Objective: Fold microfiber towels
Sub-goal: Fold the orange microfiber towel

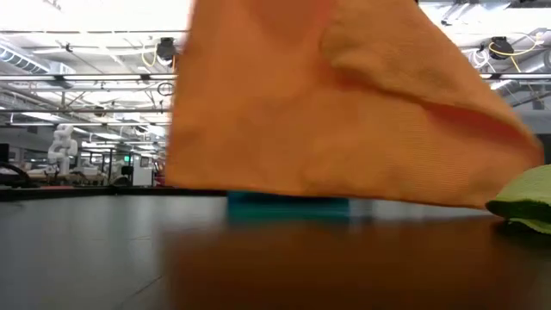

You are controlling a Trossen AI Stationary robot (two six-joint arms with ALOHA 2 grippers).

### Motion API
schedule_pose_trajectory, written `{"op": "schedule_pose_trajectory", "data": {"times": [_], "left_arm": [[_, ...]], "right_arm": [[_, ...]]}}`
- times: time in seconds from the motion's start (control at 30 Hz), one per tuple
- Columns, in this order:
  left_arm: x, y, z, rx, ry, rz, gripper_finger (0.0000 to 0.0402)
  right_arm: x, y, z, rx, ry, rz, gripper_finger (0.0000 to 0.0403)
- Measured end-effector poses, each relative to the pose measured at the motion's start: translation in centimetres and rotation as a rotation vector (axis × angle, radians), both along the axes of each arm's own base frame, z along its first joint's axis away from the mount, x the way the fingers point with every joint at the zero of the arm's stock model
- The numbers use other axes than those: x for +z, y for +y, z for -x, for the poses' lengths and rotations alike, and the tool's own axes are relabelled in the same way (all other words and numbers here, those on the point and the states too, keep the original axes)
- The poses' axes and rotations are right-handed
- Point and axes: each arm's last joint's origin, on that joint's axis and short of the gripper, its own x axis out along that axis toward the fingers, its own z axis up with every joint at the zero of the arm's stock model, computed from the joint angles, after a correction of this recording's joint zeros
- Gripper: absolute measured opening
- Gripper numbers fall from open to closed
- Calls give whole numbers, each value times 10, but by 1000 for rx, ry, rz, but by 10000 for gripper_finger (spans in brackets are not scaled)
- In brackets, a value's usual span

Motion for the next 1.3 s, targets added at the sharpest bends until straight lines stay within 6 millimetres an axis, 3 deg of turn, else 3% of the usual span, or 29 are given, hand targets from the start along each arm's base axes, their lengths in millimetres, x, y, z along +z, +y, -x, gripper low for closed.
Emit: {"op": "schedule_pose_trajectory", "data": {"times": [0.17, 0.33, 0.5, 0.67, 0.87, 1.07, 1.3], "left_arm": [[-6, 0, 5, 42, 68, -18, 0], [-32, 12, -7, 135, 230, 67, 0], [-59, 18, -24, 148, 377, 130, 0], [-87, 22, -42, 141, 493, 182, 0], [-110, 24, -54, 149, 586, 230, 0], [-114, 24, -57, 150, 592, 230, 0], [-111, 23, -60, 129, 552, 217, 0]], "right_arm": [[-5, -6, 3, -83, 63, 1, 0], [-23, -22, 1, -274, 238, -2, 0], [-49, -33, -7, -349, 431, 20, 10], [-73, -37, -19, -367, 565, 68, 41], [-76, -31, -23, -321, 557, 124, 93], [-77, -16, -31, -168, 506, 130, 115], [-123, -3, -55, -131, 619, 178, 116]]}}
